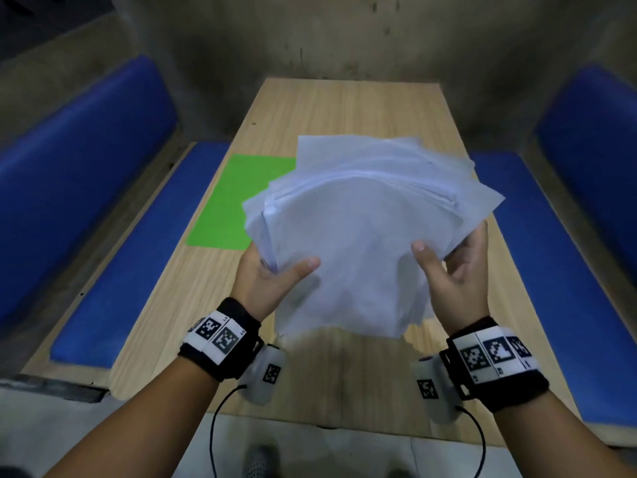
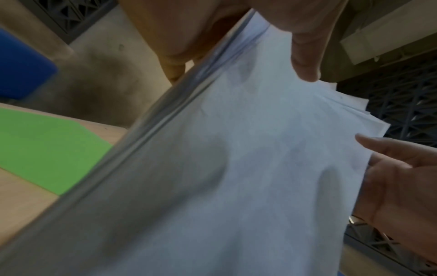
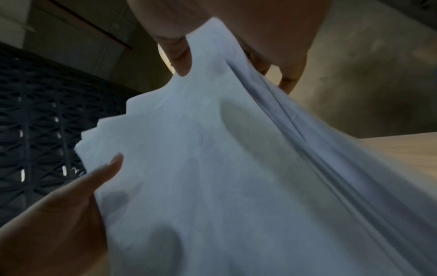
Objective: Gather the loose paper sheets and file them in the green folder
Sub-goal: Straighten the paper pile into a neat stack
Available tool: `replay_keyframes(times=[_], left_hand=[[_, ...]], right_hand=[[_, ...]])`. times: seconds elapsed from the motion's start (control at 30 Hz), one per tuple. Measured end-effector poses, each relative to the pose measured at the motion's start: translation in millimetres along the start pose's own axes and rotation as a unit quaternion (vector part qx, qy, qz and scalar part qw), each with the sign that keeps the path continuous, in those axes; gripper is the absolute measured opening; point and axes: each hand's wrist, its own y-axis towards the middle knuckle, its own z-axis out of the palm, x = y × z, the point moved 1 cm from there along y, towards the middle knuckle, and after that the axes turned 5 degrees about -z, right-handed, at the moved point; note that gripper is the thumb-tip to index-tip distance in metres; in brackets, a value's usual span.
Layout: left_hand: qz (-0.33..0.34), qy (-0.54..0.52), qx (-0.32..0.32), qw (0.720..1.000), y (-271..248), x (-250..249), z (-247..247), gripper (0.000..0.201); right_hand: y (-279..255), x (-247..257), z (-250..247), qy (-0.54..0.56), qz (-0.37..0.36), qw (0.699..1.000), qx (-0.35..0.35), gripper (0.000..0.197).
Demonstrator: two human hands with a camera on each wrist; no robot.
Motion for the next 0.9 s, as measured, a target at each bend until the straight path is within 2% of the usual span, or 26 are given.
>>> replay_keyframes(times=[0.17,0.27,0.33,0.47,0.57,0.63,0.7,0.73,0.77,0.83,0.9], left_hand=[[0.035,-0.008,0.013,0.999,-3.6,-7.2,1.0,0.063],[0.07,-0.028,0.001,0.997,-3.8,-15.0,-5.0,0.062],[0.087,-0.049,0.002,0.995,-3.6,-22.8,-7.8,0.069],[0.111,-0.044,0.023,0.993,-5.1,-35.8,-1.1,0.072],[0.129,-0.02,-0.002,0.991,-1.4,-36.9,-3.5,0.078],[0.111,-0.025,-0.019,0.993,-0.1,-25.5,-11.1,0.072],[0.069,-0.044,-0.023,0.996,-0.9,-5.3,-11.8,0.066],[0.05,-0.053,-0.027,0.997,-2.6,6.3,-10.7,0.062],[0.033,-0.064,-0.032,0.997,-4.3,16.3,-8.9,0.056],[0.019,-0.08,-0.041,0.996,-6.5,28.8,-5.2,0.046],[0.024,-0.083,-0.039,0.995,-7.0,31.2,-2.7,0.042]], right_hand=[[2.0,3.3,5.9,0.053,-0.015,0.998,0.031,0.056],[5.7,7.2,1.2,0.072,-0.05,0.996,0.006,0.049],[8.1,9.3,-1.6,0.065,-0.058,0.996,-0.001,0.047],[5.6,13.8,4.9,0.029,-0.042,0.998,0.047,0.059],[8.5,11.6,3.1,0.008,-0.064,0.998,0.014,0.065],[7.4,0.6,1.5,0.02,-0.029,0.999,0.003,0.069],[0.5,-14.8,2.6,0.028,0.055,0.998,0.031,0.075],[-4.7,-23.1,3.9,0.023,0.09,0.995,0.045,0.072],[-10.1,-30.8,4.4,0.021,0.105,0.993,0.048,0.061],[-17.1,-40.8,1.3,0.017,0.094,0.995,0.017,0.032],[-19.8,-45.6,-2.2,0.004,0.08,0.997,-0.014,0.02]])
